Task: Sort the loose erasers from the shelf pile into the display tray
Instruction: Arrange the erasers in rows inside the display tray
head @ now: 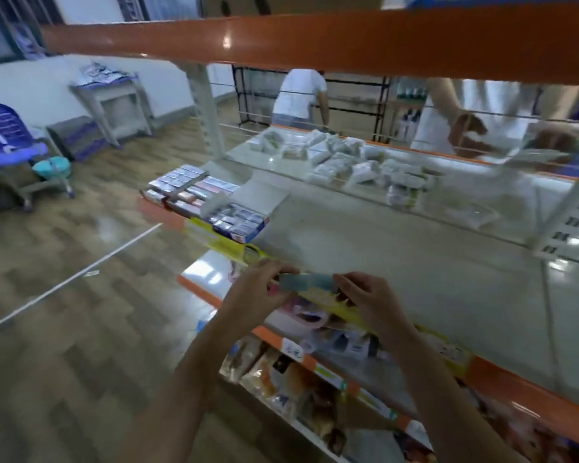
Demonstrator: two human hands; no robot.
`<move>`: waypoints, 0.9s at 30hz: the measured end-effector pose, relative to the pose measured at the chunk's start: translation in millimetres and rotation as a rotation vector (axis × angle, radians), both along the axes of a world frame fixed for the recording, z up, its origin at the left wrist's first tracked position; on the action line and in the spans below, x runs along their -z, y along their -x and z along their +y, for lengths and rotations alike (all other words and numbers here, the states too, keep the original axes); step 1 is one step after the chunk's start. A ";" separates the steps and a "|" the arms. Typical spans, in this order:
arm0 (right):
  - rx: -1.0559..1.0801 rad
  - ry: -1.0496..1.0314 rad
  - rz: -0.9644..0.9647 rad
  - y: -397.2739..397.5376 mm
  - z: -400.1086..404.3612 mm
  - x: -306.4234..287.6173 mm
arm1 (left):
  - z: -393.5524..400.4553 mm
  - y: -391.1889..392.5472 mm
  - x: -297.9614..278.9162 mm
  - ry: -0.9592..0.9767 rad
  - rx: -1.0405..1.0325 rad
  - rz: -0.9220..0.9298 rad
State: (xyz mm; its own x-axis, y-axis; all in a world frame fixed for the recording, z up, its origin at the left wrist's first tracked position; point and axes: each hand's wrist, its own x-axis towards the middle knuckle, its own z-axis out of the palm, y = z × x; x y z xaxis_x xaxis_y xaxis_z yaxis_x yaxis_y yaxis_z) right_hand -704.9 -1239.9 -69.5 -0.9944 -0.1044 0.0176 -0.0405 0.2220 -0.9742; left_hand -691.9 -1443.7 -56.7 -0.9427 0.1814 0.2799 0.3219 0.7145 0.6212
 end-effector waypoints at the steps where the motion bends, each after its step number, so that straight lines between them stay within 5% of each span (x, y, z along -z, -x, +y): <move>1: -0.010 0.004 -0.001 4.2 -18.6 -1.5 | -19.1 2.2 -1.1 0.011 -0.008 0.009; 15: -0.064 0.012 -0.025 90.1 -185.2 -12.4 | -204.8 75.1 1.6 0.011 -0.101 0.048; 27: -0.085 -0.267 0.198 231.1 -274.3 -40.0 | -293.0 227.3 -11.7 0.107 0.023 0.103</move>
